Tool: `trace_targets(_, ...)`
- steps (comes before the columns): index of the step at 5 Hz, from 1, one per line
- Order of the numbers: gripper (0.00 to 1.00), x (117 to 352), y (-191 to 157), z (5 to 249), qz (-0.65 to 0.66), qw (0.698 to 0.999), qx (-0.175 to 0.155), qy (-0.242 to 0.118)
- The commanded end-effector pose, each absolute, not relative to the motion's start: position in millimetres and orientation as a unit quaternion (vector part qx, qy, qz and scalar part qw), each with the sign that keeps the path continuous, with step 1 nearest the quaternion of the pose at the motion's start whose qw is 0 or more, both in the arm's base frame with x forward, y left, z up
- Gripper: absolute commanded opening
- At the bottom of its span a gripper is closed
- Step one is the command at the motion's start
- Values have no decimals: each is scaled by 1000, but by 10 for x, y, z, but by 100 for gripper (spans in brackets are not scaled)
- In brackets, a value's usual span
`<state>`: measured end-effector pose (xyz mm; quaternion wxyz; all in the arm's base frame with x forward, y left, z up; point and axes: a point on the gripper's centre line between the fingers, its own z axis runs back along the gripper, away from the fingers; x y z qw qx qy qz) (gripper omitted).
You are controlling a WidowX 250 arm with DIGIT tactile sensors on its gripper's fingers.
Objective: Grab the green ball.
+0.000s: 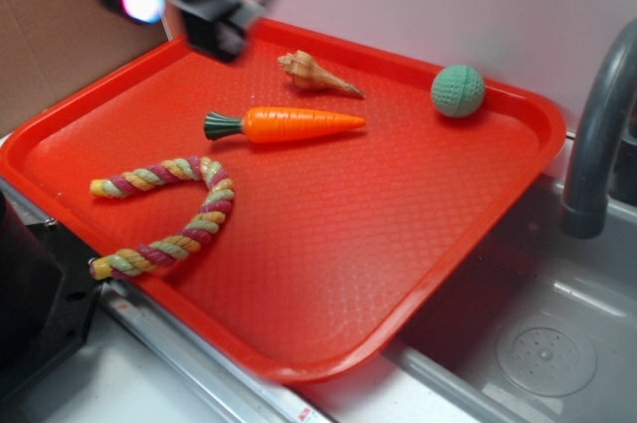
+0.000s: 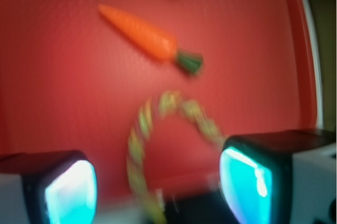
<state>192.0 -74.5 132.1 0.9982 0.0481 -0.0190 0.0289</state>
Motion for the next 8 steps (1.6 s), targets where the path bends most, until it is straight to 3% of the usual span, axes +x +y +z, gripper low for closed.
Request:
trace_targets(1, 100, 2189, -976, 1201, 10, 997, 30, -73)
trace_targets(3, 100, 2189, -976, 1201, 10, 997, 30, -73)
trace_targets(4, 100, 2564, -1165, 1114, -15, 989, 5, -144)
trace_targets(5, 100, 2810, -1222, 1003, -2, 986, 11, -166)
trace_targets(6, 100, 3005, -1194, 884, 1, 983, 16, -181)
trace_targets(8, 100, 3302, -1050, 687, 8, 985, 46, -168)
